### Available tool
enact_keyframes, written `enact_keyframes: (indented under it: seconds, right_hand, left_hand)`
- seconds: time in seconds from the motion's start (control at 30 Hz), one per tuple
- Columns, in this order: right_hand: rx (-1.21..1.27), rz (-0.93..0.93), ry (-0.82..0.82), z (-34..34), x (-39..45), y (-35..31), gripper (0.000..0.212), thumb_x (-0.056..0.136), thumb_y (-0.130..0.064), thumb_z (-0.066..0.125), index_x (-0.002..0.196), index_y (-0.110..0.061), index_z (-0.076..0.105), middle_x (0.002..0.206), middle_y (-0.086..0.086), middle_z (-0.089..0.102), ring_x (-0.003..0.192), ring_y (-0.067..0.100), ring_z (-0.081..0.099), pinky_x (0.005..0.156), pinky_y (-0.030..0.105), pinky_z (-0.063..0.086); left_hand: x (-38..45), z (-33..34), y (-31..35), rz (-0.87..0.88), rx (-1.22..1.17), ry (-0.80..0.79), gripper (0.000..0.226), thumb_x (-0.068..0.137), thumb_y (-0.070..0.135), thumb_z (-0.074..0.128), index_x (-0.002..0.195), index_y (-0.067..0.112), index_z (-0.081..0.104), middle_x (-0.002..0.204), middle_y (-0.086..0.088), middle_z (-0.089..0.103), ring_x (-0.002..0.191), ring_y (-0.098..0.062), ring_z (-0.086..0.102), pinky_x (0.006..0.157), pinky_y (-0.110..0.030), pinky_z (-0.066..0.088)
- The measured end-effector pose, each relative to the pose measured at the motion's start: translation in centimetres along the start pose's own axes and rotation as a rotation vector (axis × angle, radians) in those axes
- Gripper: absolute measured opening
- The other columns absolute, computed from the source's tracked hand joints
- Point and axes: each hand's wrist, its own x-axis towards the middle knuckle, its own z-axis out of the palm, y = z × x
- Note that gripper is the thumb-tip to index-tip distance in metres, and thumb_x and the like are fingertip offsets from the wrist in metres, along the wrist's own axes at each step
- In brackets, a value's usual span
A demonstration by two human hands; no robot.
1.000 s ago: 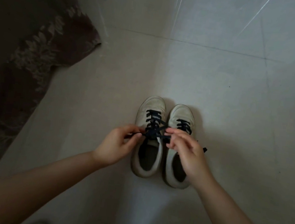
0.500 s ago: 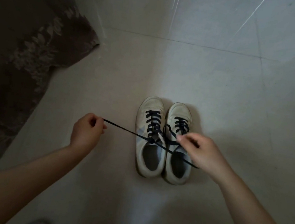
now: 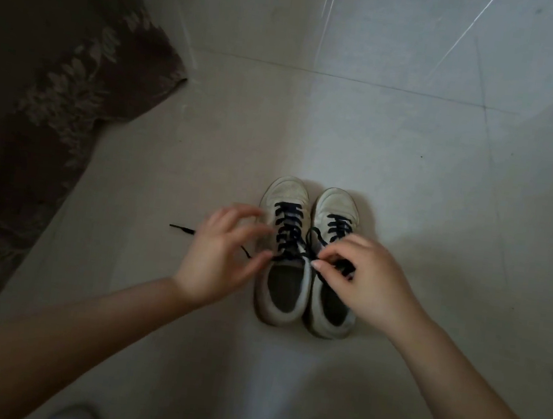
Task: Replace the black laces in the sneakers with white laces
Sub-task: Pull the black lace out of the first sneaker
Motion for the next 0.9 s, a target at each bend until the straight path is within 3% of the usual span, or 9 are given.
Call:
enact_keyframes:
  seconds: [0.13,0.27,0.33,0.4,0.5,0.67,0.8,0.9]
  right_hand:
    - [-0.227,-0.161,0.013,2.8,1.0,-0.6,0.027,0.073,-0.032,0.073,0.096,-0.017,0.070,0.090,0.000,0.057,0.088,0.023,0.056,0.072,0.036,0.049]
    - [-0.366,-0.145,0.017,4.2,1.5,-0.1,0.028,0.065,-0.022,0.075,0.090,-0.015,0.065,0.086,0.003,0.049,0.086,0.024,0.047,0.069,0.039,0.048]
    - [-0.369,-0.141,0.055,4.5,1.6,0.0,0.019,0.065,-0.019,0.069,0.082,-0.014,0.062,0.081,0.004,0.048,0.082,0.025,0.046,0.065,0.036,0.046]
    - [-0.346,-0.124,0.055,4.8,1.5,-0.2,0.017,0.068,-0.029,0.055,0.075,-0.014,0.059,0.079,0.002,0.046,0.080,0.025,0.048,0.065,0.034,0.042]
    - [-0.210,-0.057,0.004,4.7,1.6,-0.4,0.028,0.068,-0.041,0.045,0.071,-0.017,0.060,0.082,-0.004,0.041,0.083,0.021,0.047,0.070,0.032,0.037]
    - [-0.046,-0.004,0.026,3.6,1.2,0.1,0.023,0.071,-0.037,0.069,0.064,-0.015,0.064,0.079,-0.002,0.045,0.078,0.019,0.051,0.070,0.030,0.042]
    - [0.438,0.088,-0.081,1.9,0.7,-0.3,0.017,0.075,-0.024,0.078,0.069,-0.022,0.062,0.089,-0.007,0.054,0.088,0.007,0.055,0.082,0.017,0.041]
    - [0.728,0.170,-0.051,0.1,0.2,-0.7,0.018,0.074,-0.027,0.076,0.072,-0.013,0.066,0.078,0.005,0.060,0.078,0.009,0.056,0.074,0.020,0.041]
  left_hand:
    - [0.7,1.7,1.8,0.185,0.226,-0.155,0.037,0.076,0.041,0.056,0.107,0.026,0.068,0.116,-0.005,0.059,0.110,-0.023,0.047,0.083,-0.034,0.042]
    - [1.4,2.1,2.2,0.180,0.358,-0.122,0.030,0.072,0.034,0.051,0.094,0.023,0.069,0.106,-0.008,0.061,0.102,-0.029,0.053,0.083,-0.038,0.043]
    - [1.6,2.2,2.5,0.191,0.431,-0.112,0.026,0.071,0.030,0.051,0.088,0.022,0.069,0.102,-0.009,0.062,0.099,-0.031,0.056,0.085,-0.039,0.040]
    - [1.5,2.1,2.6,0.180,0.486,-0.122,0.023,0.072,0.031,0.052,0.086,0.023,0.069,0.100,-0.009,0.063,0.097,-0.031,0.058,0.085,-0.040,0.041]
    - [1.2,1.9,2.5,0.128,0.475,-0.122,0.024,0.073,0.036,0.052,0.088,0.028,0.070,0.096,-0.008,0.062,0.093,-0.030,0.059,0.081,-0.039,0.044]
    - [0.8,1.5,2.3,0.059,0.408,-0.200,0.035,0.068,0.048,0.052,0.096,0.033,0.068,0.099,-0.005,0.060,0.097,-0.030,0.057,0.083,-0.041,0.045]
    - [1.1,1.3,2.2,0.037,0.338,-0.218,0.042,0.068,0.061,0.045,0.088,0.032,0.069,0.098,-0.004,0.060,0.101,-0.032,0.056,0.085,-0.043,0.044]
    - [1.4,1.2,2.1,0.029,0.299,-0.222,0.047,0.071,0.066,0.041,0.087,0.034,0.070,0.099,-0.002,0.060,0.106,-0.032,0.053,0.085,-0.039,0.041]
